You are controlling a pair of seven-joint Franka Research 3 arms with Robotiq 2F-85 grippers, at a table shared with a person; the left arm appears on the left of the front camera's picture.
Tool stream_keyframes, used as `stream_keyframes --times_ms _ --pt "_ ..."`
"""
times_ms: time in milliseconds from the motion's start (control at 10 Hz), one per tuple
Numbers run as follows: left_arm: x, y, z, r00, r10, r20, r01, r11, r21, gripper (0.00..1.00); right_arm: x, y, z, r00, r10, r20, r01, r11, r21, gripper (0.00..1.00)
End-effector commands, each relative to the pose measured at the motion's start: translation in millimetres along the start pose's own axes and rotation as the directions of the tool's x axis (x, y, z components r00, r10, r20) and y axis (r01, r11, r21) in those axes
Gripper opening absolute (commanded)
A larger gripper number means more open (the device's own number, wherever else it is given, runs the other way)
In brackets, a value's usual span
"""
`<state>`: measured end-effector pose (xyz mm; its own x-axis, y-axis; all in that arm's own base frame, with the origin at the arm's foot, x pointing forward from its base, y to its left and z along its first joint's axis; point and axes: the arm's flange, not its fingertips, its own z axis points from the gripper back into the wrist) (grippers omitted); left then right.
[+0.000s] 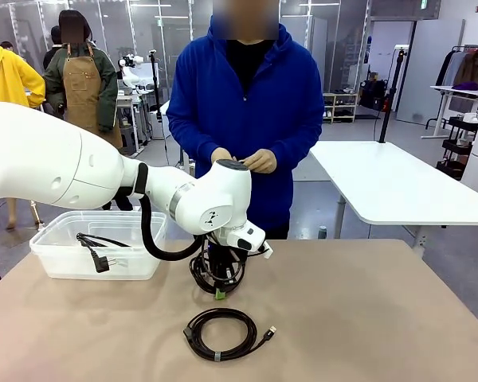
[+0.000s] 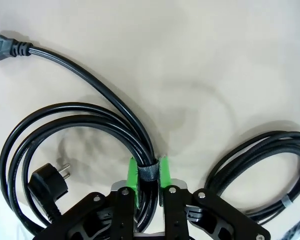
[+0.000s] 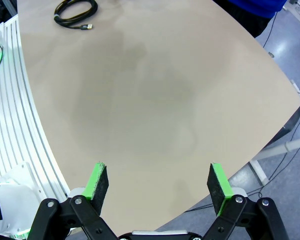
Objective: Organize and store the cables.
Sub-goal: Place the Power Cable into the Organizing box.
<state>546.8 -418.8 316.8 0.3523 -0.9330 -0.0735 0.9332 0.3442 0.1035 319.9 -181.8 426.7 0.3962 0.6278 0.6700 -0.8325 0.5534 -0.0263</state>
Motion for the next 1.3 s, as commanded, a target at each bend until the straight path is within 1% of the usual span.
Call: stream_keyframes --times_ms 0,100,200,300,400,500,600,800,900,1000,1200 --pt "0.2 -0.9 15.9 1.000 0.026 0.009 -0.026 0.999 -0.027 0.00 1.3 1.5 0.4 1.000 -0.001 0.011 0.001 1.000 0.000 1.00" --pt "-1.9 -0.6 32.5 1.000 0.014 0.025 -0.013 1.000 -0.022 0.00 1.3 1.5 0.4 1.000 -0.001 0.011 0.001 1.000 0.000 1.00" --pt "-5.2 -1.2 57.2 0.999 -0.027 0.044 0.027 1.000 -0.005 0.00 1.3 1.5 0.4 1.000 -0.001 0.011 0.001 1.000 0.000 1.00" --pt "-9.7 -2.2 87.5 0.992 -0.092 0.086 0.091 0.996 0.013 0.00 1.3 1.5 0.4 1.000 -0.001 0.011 0.001 1.000 0.000 1.00" --pt "-15.8 -2.6 117.0 0.983 -0.141 0.121 0.137 0.990 0.043 0.13 1.3 1.5 0.4 1.000 -0.001 0.011 0.001 1.000 0.000 1.00" --pt "-23.1 -3.3 145.7 0.977 -0.146 0.154 0.136 0.988 0.071 0.13 1.3 1.5 0.4 1.000 -0.001 0.011 0.001 1.000 0.000 1.00" --pt "-26.7 -4.8 161.6 0.969 -0.154 0.194 0.138 0.986 0.093 0.13 1.3 1.5 0.4 1.000 -0.001 0.011 0.001 1.000 0.000 1.00" --pt "-24.2 -7.1 167.3 0.955 -0.189 0.227 0.173 0.981 0.088 0.13 1.3 1.5 0.4 1.000 -0.001 0.011 0.001 1.000 0.000 1.00" --pt "-21.3 -13.0 167.2 0.925 -0.275 0.261 0.264 0.961 0.075 0.13 1.3 1.5 0.4 1.000 -0.001 0.011 0.001 1.000 0.000 1.00" --pt "-18.7 -6.8 182.3 0.966 -0.160 0.201 0.139 0.983 0.118 0.13 1.3 1.5 0.4 1.000 -0.001 0.011 0.001 1.000 0.000 1.00" --pt "-18.7 -6.8 182.3 0.966 -0.160 0.201 0.139 0.983 0.118 0.13 1.3 1.5 0.4 1.000 -0.001 0.011 0.001 1.000 0.000 1.00"
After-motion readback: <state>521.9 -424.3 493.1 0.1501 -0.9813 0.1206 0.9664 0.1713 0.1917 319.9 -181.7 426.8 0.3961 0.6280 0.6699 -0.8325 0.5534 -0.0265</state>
